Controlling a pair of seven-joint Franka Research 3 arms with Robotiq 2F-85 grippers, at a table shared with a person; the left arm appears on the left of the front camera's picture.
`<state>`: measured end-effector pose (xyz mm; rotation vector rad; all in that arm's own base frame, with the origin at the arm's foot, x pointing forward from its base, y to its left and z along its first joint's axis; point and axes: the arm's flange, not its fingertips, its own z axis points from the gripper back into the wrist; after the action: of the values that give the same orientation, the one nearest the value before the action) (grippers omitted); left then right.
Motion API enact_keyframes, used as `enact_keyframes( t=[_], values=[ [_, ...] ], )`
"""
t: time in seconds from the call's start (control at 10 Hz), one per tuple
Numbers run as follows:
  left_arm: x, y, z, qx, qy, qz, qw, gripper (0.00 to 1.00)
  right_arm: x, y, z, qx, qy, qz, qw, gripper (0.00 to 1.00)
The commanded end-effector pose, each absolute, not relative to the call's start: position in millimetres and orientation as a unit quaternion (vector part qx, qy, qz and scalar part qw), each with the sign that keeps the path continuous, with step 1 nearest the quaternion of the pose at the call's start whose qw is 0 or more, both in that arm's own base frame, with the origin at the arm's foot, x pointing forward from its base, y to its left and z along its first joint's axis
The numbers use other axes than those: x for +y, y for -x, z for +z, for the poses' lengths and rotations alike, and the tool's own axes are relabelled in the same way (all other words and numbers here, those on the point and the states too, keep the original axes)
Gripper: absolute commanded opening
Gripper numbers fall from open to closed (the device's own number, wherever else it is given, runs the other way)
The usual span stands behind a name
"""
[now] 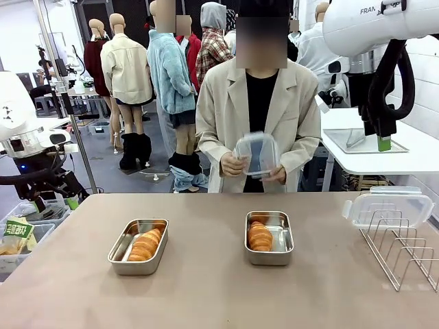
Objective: Place the bread in airtight containers.
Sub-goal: Pick up one Airtight Container lid and hand it to the human.
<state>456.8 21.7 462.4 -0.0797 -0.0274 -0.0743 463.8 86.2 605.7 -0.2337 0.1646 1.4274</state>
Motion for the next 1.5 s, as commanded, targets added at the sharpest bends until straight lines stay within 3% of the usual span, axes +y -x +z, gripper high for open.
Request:
enact_keyframes(
  t=[0.0, 1.4],
  values=[
    [22.1, -458.0, 464.8, -0.014, 0.036, -0.037, 0.999, 1.00, 84.9, -463.8, 606.6, 0.076, 0.105, 0.654, 0.745, 1.00],
    [22.1, -458.0, 464.8, -0.014, 0.036, -0.037, 0.999, 1.00, 84.9, -463.8, 606.6, 0.076, 0.105, 0.654, 0.745, 1.00]
  ],
)
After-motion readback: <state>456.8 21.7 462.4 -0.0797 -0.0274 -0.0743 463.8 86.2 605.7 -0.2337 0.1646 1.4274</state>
